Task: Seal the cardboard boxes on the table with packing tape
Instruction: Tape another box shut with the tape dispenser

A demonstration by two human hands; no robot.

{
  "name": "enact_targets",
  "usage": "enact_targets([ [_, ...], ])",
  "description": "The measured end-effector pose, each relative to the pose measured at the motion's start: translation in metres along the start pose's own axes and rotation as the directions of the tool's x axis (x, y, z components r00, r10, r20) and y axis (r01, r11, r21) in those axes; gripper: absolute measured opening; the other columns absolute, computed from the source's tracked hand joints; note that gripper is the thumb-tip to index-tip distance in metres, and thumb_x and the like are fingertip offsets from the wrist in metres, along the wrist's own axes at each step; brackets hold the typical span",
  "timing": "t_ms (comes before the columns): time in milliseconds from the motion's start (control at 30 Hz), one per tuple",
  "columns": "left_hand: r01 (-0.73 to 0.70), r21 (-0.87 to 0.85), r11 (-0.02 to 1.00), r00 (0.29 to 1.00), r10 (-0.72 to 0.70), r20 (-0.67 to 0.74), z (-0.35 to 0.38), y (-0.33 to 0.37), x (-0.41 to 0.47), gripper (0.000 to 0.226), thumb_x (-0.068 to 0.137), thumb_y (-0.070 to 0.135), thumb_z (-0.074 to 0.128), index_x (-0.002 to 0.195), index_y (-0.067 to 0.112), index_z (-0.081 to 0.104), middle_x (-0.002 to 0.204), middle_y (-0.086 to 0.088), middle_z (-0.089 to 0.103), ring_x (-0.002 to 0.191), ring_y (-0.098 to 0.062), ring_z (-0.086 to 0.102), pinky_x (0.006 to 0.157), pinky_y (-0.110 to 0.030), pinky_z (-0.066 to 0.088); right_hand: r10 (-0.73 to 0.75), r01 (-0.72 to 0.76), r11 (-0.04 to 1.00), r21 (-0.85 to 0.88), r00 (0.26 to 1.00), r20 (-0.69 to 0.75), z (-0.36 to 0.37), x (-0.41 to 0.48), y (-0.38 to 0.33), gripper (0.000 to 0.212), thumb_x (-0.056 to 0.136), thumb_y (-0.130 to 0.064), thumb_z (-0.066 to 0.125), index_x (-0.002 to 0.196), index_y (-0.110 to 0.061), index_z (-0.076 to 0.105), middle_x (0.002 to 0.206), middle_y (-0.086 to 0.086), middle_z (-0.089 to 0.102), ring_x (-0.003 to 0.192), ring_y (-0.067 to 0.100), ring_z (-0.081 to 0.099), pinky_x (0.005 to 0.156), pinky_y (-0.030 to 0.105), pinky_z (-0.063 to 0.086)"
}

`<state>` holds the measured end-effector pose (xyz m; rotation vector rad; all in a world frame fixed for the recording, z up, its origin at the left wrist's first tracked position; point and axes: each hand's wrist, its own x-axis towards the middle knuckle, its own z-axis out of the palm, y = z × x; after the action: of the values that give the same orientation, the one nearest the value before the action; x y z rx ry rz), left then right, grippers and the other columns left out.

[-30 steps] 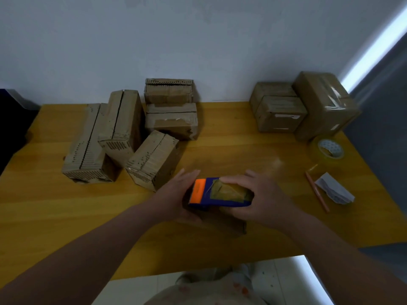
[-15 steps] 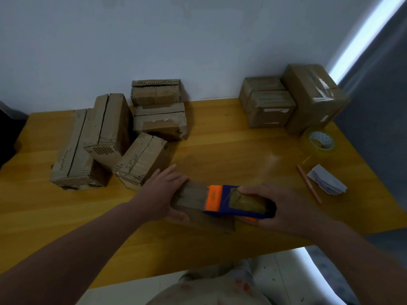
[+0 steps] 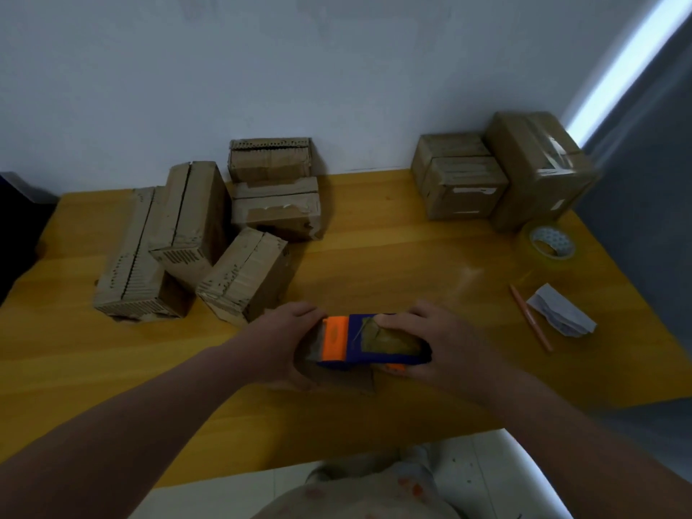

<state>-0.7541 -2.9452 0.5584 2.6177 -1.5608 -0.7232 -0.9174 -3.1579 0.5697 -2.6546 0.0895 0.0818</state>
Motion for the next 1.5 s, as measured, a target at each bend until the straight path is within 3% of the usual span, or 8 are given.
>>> enact_targets([
  [433,0.026,0.007,1.000,1.000,-0.026,-0.007,0.001,-0.015,-0.011,0.109,0.068,0.058,0.076,0.152,0.024,0.015,0.152,0.007,0.020,0.135,-0.012,0.024,0.112,-0.024,0.021,0.013,-0.004,0.994,-0.107,0.997,0.081,-0.020,-0.020,0.030,0.069,0.074,-0.062,0.068,0.135,-0.053,0.035,0.099,-0.014,0.045,0.087,0.005,0.046,0.071,0.014,0.027],
  [600,-0.006,0.116,0.993,0.999,0.012,-0.049,0.012,-0.017,-0.017,0.108,0.072,0.078,0.049,0.153,0.020,0.008,0.158,0.003,0.013,0.146,-0.019,0.013,0.114,-0.032,-0.008,0.018,-0.008,0.987,-0.159,0.998,0.061,-0.014,-0.018,0.033,0.071,0.076,-0.061,0.070,0.139,-0.041,0.043,0.109,-0.004,0.054,0.091,0.008,0.044,0.073,0.017,0.026],
  [700,0.091,0.178,0.980,0.991,-0.072,-0.111,0.032,-0.021,-0.026,0.112,0.074,0.090,0.013,0.151,0.008,0.015,0.157,-0.012,0.014,0.143,-0.033,0.024,0.112,-0.046,0.013,0.001,0.002,0.988,-0.155,1.000,0.023,-0.007,-0.022,0.039,0.070,0.073,-0.066,0.066,0.135,-0.042,0.044,0.105,-0.004,0.057,0.087,0.006,0.043,0.070,0.014,0.026],
  [800,0.274,0.093,0.957,0.950,-0.254,-0.183,0.046,-0.019,-0.041,0.107,0.082,0.082,0.010,0.143,-0.004,0.029,0.148,-0.026,0.032,0.134,-0.037,0.036,0.103,-0.050,0.031,0.003,-0.005,0.991,-0.134,1.000,-0.017,0.001,-0.025,0.039,0.069,0.070,-0.070,0.060,0.130,-0.042,0.042,0.094,-0.004,0.060,0.078,0.003,0.044,0.069,0.009,0.022],
  [1100,0.341,0.111,0.934,0.936,-0.326,-0.132,0.054,-0.003,-0.039,0.108,0.084,0.080,0.006,0.138,-0.007,0.043,0.144,-0.026,0.040,0.132,-0.038,0.042,0.104,-0.055,0.030,-0.013,0.005,0.995,-0.102,0.997,-0.082,0.018,-0.026,0.050,0.071,0.069,-0.063,0.070,0.130,-0.037,0.044,0.091,-0.001,0.060,0.074,0.012,0.057,0.068,0.014,0.027],
  [1167,0.332,0.108,0.937,0.936,-0.314,-0.161,0.055,0.003,-0.036,0.111,0.081,0.082,0.001,0.143,-0.004,0.035,0.149,-0.024,0.032,0.138,-0.035,0.032,0.109,-0.053,0.023,-0.008,-0.001,0.996,-0.092,0.996,-0.093,0.020,-0.026,0.049,0.068,0.070,-0.069,0.059,0.128,-0.037,0.043,0.091,-0.001,0.061,0.074,0.013,0.059,0.068,0.019,0.031],
  [1300,0.211,0.141,0.967,0.965,-0.183,-0.189,0.058,0.026,-0.025,0.107,0.064,0.083,-0.019,0.142,0.010,-0.025,0.151,-0.012,-0.029,0.140,-0.023,-0.025,0.113,-0.041,-0.014,0.022,-0.028,0.998,-0.055,0.994,-0.105,0.027,-0.027,0.047,0.067,0.070,-0.071,0.052,0.127,-0.039,0.041,0.093,0.003,0.062,0.077,0.019,0.061,0.071,0.031,0.036],
  [1500,0.134,0.183,0.974,0.985,-0.111,-0.134,0.055,0.061,-0.005,0.088,0.090,0.071,0.016,0.145,0.013,-0.024,0.143,-0.004,-0.036,0.134,-0.014,-0.030,0.112,-0.040,-0.016,0.097,-0.098,0.995,-0.009,0.992,-0.076,0.024,-0.033,0.040,0.067,0.070,-0.056,0.063,0.132,-0.038,0.046,0.097,0.008,0.059,0.084,0.025,0.055,0.077,0.033,0.033],
])
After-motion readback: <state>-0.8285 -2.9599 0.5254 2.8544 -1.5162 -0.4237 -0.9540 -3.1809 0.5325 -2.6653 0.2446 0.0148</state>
